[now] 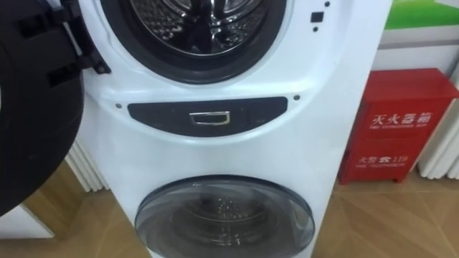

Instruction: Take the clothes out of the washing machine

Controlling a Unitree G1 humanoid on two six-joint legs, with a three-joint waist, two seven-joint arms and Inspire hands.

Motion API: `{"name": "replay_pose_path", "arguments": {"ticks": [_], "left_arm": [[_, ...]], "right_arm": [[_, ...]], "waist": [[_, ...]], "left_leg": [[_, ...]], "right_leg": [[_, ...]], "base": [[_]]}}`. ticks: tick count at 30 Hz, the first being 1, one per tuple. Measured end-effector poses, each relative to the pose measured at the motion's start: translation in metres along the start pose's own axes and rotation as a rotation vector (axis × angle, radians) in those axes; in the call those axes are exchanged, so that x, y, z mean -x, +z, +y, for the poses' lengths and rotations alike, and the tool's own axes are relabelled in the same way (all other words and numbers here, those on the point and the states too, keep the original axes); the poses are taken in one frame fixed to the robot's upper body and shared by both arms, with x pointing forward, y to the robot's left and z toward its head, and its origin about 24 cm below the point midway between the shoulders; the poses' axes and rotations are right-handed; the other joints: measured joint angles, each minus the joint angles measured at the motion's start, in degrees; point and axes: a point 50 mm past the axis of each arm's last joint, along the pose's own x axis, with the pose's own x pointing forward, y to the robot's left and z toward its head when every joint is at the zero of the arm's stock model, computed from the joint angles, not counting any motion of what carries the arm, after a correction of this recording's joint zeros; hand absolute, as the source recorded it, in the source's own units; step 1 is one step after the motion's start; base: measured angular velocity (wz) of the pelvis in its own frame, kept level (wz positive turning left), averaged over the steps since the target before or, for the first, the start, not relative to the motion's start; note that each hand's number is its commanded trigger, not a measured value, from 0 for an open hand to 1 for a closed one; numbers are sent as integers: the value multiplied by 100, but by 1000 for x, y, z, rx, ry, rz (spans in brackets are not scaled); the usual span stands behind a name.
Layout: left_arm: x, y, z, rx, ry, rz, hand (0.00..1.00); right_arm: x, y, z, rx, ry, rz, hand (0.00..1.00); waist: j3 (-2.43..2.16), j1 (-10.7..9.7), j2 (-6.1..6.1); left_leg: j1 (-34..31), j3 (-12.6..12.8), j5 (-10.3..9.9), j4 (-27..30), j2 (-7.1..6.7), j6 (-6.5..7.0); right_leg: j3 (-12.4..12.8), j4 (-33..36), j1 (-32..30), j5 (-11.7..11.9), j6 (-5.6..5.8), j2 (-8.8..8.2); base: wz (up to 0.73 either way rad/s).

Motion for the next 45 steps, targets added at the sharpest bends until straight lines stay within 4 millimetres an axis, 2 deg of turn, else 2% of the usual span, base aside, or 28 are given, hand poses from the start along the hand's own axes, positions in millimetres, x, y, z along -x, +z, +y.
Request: {"name": "replay_pose_path", "arguments": {"ticks": [5,8,10,13,16,19,23,24,25,28,30,35,38,40,43,45], "left_arm": [[-5,12,10,44,52,-30,0],[-12,39,24,78,121,-105,0],[-19,70,27,85,142,-187,0],[-22,95,23,61,151,-261,0],[-23,107,12,76,139,-296,0],[-23,108,9,79,133,-298,0],[-18,117,-7,59,106,-344,0],[-16,119,-14,49,91,-361,0],[-13,123,-19,33,89,-388,0],[-7,124,-32,25,60,-411,0],[-4,121,-35,41,51,-406,0],[11,111,-49,141,3,-398,0],[27,102,-58,249,-15,-396,0],[45,100,-67,338,-69,-415,0],[71,94,-66,425,-112,-435,0],[84,89,-69,456,-151,-437,0]], "right_arm": [[0,2,-3,2,-15,-7,0],[0,4,-5,-1,-24,-16,0],[1,3,-7,0,-26,-13,0],[1,3,-8,16,-15,-4,0],[2,2,-11,42,-1,6,0],[1,4,-12,47,6,3,0],[2,3,-11,66,30,8,0],[1,5,-8,65,46,4,0],[-1,7,-4,66,64,1,0],[-3,12,3,75,107,0,0],[-4,14,6,78,125,-1,0],[-4,10,10,121,161,19,0],[-5,8,13,123,177,40,0],[-6,1,21,139,205,72,0],[-8,6,34,143,258,64,0],[-9,8,39,144,275,56,0]], "waist": [[-1,56,23],[0,61,22],[1,67,22],[12,144,42],[20,188,53],[25,187,65],[54,132,17],[66,115,-13],[101,-9,-61],[145,-65,-137],[147,-144,-139],[172,-148,-199],[176,-166,-262],[173,-185,-409],[169,-274,-531],[172,-294,-566]], "left_leg": [[17,-78,0,0,-1,0],[15,-74,0,0,-1,0],[15,-73,0,1,-5,0],[-5,-82,-1,5,-9,-1],[-4,-112,-5,11,-15,-5],[-14,-155,-4,44,-25,-4],[-97,-398,7,116,-82,12],[-93,-452,11,125,-91,18],[-116,-596,12,165,-111,21],[-233,-717,33,232,-154,50],[-290,-778,47,273,-182,72],[-296,-824,97,264,-238,115],[-309,-883,158,201,-319,171],[-410,-958,219,214,-420,217],[-461,-981,291,231,-497,286],[-507,-999,313,293,-508,324]], "right_leg": [[-72,-15,13,0,0,0],[-67,-14,19,0,0,2],[-63,-8,21,0,0,0],[-65,-5,34,-1,1,-4],[-88,-15,60,-3,2,-7],[-123,-26,81,-4,1,-13],[-266,-20,109,-11,13,-48],[-320,-15,144,-13,17,-60],[-417,-9,211,-13,18,-74],[-372,-12,197,-11,29,-105],[-366,-13,199,-3,44,-124],[-380,1,210,16,74,-173],[-393,-9,196,28,126,-255],[-362,-11,162,-9,194,-335],[-341,-5,139,17,247,-407],[-235,-10,132,25,292,-410]], "base": [[6],[0],[2],[0],[5],[8],[27],[43],[49],[36],[23],[10],[14],[23],[8],[8]]}}
